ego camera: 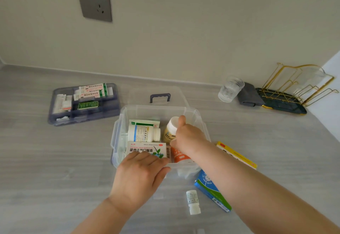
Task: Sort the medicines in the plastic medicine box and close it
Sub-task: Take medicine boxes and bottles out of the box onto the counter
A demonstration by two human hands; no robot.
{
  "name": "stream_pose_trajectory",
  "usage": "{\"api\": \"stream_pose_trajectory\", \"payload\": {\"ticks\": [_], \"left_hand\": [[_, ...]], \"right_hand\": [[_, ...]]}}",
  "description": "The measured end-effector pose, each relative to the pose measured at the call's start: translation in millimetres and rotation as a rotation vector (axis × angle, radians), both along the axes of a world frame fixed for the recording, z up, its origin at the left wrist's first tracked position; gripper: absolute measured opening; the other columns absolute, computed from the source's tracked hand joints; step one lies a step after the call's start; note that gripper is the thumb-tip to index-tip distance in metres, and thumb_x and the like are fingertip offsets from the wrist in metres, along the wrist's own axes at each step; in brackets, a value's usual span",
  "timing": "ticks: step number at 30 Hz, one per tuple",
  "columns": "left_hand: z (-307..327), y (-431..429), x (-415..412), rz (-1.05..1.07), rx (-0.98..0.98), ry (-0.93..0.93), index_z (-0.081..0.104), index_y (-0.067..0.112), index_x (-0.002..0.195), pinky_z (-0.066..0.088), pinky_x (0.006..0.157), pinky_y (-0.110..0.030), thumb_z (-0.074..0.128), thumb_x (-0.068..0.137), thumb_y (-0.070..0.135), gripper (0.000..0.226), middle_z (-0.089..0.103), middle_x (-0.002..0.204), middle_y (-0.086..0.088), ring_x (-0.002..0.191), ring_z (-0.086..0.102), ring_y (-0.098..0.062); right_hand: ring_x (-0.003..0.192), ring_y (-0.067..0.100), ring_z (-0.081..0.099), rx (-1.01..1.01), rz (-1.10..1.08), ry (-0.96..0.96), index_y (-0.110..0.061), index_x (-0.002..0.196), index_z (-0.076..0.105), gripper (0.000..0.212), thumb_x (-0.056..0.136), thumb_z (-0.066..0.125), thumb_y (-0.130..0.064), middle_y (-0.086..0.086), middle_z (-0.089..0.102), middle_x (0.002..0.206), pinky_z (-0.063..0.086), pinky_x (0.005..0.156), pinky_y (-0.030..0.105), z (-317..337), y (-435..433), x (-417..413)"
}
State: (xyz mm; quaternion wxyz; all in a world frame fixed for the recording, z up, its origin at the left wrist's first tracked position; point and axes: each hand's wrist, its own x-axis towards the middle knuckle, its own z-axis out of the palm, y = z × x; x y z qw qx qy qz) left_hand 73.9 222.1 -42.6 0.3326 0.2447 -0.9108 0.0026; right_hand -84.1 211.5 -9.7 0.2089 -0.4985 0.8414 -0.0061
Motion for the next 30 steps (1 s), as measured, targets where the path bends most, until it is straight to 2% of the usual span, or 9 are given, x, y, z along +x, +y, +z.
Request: {"api": "stream_pose_trajectory", "payload": {"ticks": [3,6,9,12,17,21,24,26,30], "left_hand": [[-1,-1,0,-0.007,-0.008,0.006,0.073,0.022,0.07,0.035,0.06,-0.025,0.019,0.095,0.04,0.062,0.069,0.054,0.006,0.049,0.064,-0.014],[-1,-1,0,-0.011,-0.01,0.008,0.073,0.022,0.071,0.034,0.06,-0.026,0.019,0.095,0.039,0.062,0.068,0.054,0.006,0.049,0.064,-0.014],[-1,-1,1,-0.003,-0.012,0.003,0.073,0.021,0.07,0.034,0.06,-0.026,0.021,0.095,0.039,0.061,0.068,0.053,0.006,0.049,0.064,-0.014],[-1,-1,1,0.003,-0.02,-0.01,0.073,0.021,0.069,0.034,0.06,-0.025,0.035,0.09,0.039,0.047,0.068,0.053,0.006,0.048,0.063,-0.014],[-1,-1,1,0.0,-0.001,0.016,0.073,0.021,0.07,0.034,0.061,-0.025,0.019,0.095,0.04,0.062,0.069,0.054,0.006,0.049,0.064,-0.014],[-2,-1,2,0.004,0.0,-0.002,0.073,0.02,0.07,0.034,0.061,-0.025,0.034,0.091,0.041,0.049,0.069,0.054,0.006,0.049,0.064,-0.014],[-1,-1,2,0.02,0.01,-0.013,0.072,0.02,0.069,0.035,0.06,-0.024,0.045,0.08,0.037,0.034,0.068,0.054,0.006,0.05,0.064,-0.015],[-1,-1,1,0.022,0.025,-0.016,0.072,0.02,0.069,0.035,0.06,-0.025,0.047,0.077,0.036,0.031,0.068,0.053,0.006,0.05,0.064,-0.015],[0,-1,1,0.021,0.046,-0.028,0.072,0.021,0.069,0.034,0.06,-0.025,0.047,0.077,0.035,0.03,0.068,0.053,0.007,0.05,0.064,-0.015]], "right_hand": [[0.079,0.026,0.055,-0.079,-0.004,-0.021,-0.008,0.131,0.018,0.061,0.084,0.055,-0.021,0.015,0.061,0.104,0.04,0.062,0.033,1,7,-1],[0.098,0.033,0.059,0.031,0.105,0.073,-0.004,0.122,0.033,0.042,0.085,0.052,-0.012,0.016,0.06,0.111,0.039,0.068,0.035,-2,13,0],[0.107,0.033,0.055,0.156,0.155,0.094,-0.004,0.129,0.03,0.049,0.085,0.051,-0.011,0.018,0.056,0.119,0.045,0.078,0.036,-7,9,2],[0.108,0.031,0.055,0.254,0.172,0.087,-0.005,0.125,0.037,0.048,0.084,0.056,-0.019,0.017,0.052,0.124,0.047,0.087,0.036,-9,2,2],[0.111,0.032,0.051,0.266,0.171,-0.011,-0.01,0.13,0.033,0.065,0.077,0.065,-0.029,0.016,0.03,0.139,0.043,0.084,0.033,-4,-4,-4],[0.111,0.028,0.052,0.27,0.141,-0.073,-0.01,0.13,0.032,0.065,0.078,0.065,-0.031,0.013,0.044,0.132,0.041,0.08,0.031,-2,-10,-9],[0.108,0.028,0.054,0.159,0.073,-0.074,-0.007,0.124,0.036,0.056,0.079,0.063,-0.027,0.014,0.053,0.124,0.037,0.074,0.029,-8,-13,-8],[0.107,0.03,0.055,0.063,0.018,-0.06,-0.005,0.119,0.039,0.05,0.079,0.063,-0.024,0.015,0.054,0.122,0.036,0.073,0.029,-13,-14,-6],[0.1,0.029,0.056,0.023,-0.051,-0.111,-0.005,0.115,0.039,0.048,0.077,0.065,-0.02,0.013,0.056,0.112,0.038,0.07,0.03,-15,-14,-7]]}}
